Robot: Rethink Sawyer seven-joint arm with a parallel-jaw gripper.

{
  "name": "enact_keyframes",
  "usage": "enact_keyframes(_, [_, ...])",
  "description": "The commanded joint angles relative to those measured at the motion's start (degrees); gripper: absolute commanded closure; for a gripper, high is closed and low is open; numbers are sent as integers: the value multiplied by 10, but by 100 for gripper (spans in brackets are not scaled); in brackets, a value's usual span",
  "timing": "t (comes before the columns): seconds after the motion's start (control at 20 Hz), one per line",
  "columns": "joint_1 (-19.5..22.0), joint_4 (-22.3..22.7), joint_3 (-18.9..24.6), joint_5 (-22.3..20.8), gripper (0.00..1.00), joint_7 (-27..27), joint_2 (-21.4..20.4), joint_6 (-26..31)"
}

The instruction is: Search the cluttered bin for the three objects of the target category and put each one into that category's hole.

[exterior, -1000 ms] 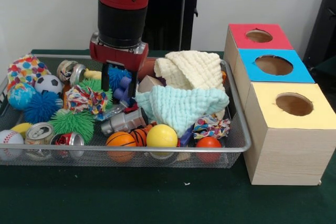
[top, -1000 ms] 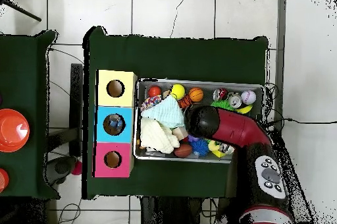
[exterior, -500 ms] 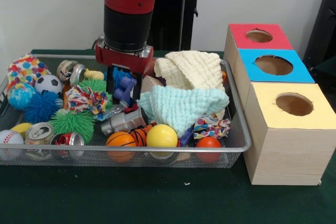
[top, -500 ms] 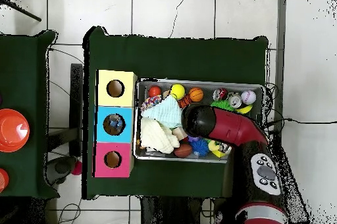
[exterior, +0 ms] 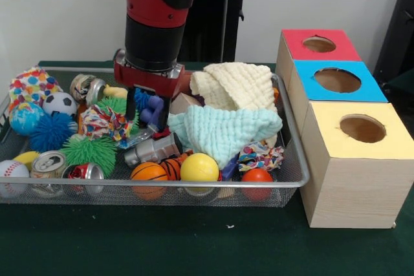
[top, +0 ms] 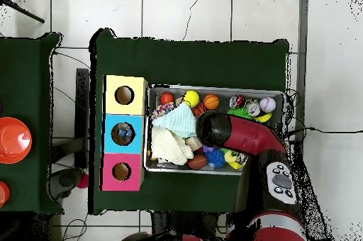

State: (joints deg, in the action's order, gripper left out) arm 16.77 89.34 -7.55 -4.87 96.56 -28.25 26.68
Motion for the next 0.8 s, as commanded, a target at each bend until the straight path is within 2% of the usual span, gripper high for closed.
enact_keyframes(0.05, [-8,-30,-5,-28,0,65,31,-20])
enact_keyframes(0.35, [-9,-25,-8,-19,0,74,32,-34])
enact_keyframes(0.8, [4,1,10,16,0,103,28,-60])
